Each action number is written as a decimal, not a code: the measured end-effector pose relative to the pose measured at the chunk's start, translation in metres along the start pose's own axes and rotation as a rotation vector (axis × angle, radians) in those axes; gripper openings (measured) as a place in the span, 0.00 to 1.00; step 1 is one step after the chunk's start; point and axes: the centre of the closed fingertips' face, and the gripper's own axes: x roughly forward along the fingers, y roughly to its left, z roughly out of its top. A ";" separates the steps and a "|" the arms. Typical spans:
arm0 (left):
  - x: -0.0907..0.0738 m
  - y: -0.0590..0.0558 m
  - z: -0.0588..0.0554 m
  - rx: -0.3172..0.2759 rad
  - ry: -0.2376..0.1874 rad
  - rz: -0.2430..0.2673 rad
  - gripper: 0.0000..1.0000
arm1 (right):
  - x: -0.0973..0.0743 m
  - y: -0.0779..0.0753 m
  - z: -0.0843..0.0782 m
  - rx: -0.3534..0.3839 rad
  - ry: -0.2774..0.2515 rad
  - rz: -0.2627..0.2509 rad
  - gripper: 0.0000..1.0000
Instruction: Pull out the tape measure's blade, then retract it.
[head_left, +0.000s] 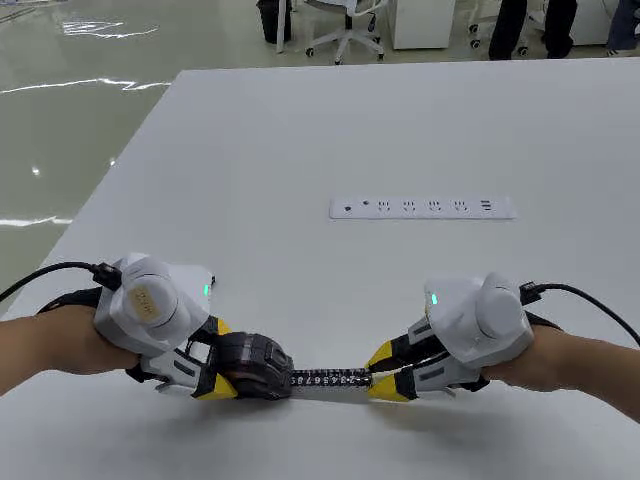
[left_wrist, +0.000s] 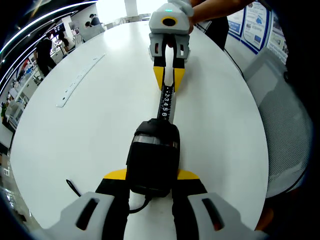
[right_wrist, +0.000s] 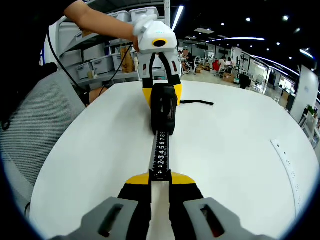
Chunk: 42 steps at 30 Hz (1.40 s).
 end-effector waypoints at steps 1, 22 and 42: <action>0.000 0.000 0.000 -0.001 0.001 -0.001 0.27 | 0.000 0.000 -0.001 0.000 0.001 0.000 0.11; 0.000 0.000 0.001 -0.005 0.006 0.000 0.28 | -0.005 -0.001 -0.007 0.006 0.003 -0.002 0.11; 0.001 0.000 0.001 -0.006 0.007 -0.007 0.27 | -0.008 -0.001 -0.010 0.008 0.000 -0.003 0.11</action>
